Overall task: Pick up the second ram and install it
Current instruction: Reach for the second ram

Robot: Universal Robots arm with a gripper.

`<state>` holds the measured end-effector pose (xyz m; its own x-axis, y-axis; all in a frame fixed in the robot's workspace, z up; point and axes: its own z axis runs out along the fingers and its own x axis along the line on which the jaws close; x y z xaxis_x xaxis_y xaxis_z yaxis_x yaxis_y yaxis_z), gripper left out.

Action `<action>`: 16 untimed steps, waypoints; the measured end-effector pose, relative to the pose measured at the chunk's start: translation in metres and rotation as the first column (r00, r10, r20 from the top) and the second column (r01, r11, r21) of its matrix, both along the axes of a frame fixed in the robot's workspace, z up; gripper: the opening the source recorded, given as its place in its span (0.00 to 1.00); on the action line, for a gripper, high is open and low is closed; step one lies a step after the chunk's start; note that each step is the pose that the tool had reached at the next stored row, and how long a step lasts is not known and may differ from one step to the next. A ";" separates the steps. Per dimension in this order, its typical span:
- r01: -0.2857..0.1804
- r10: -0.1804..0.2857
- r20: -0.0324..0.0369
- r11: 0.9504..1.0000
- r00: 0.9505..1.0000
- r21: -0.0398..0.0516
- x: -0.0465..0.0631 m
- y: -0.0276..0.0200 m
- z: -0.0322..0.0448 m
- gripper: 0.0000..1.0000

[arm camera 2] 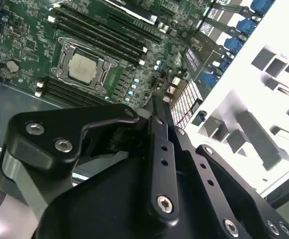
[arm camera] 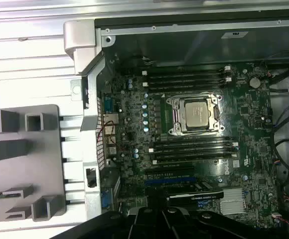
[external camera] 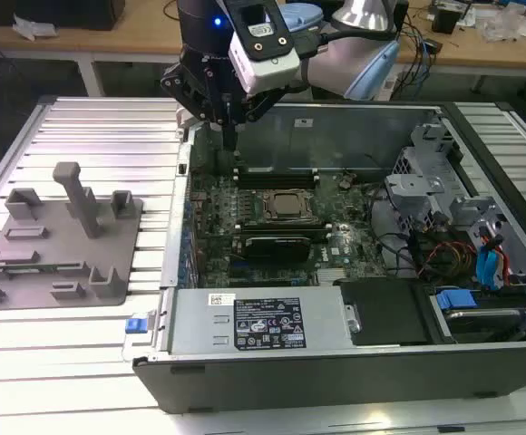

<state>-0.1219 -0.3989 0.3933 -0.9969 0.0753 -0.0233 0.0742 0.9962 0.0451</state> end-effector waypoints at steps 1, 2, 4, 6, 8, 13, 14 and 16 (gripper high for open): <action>0.000 0.000 0.000 1.000 1.000 0.000 0.000 0.0000 0.0000 0.08; 0.000 0.000 0.000 1.000 1.000 0.000 0.000 0.0000 0.0000 0.08; 0.000 0.000 0.000 1.000 1.000 0.000 0.000 0.0000 0.0000 0.08; 0.000 0.000 0.000 1.000 1.000 0.000 0.000 0.0000 0.0000 0.08; 0.000 0.000 0.000 1.000 1.000 0.000 0.000 0.0000 0.0000 0.08; 0.000 0.000 0.000 1.000 1.000 0.000 -0.002 0.0000 0.0000 0.08; 0.000 0.000 0.000 1.000 1.000 0.000 -0.003 0.0000 0.0000 0.08; 0.000 0.000 0.000 1.000 1.000 0.000 -0.005 0.0000 0.0000 0.08</action>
<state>-0.1268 -0.3988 0.3933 -0.9969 0.0753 -0.0233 0.0742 0.9962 0.0451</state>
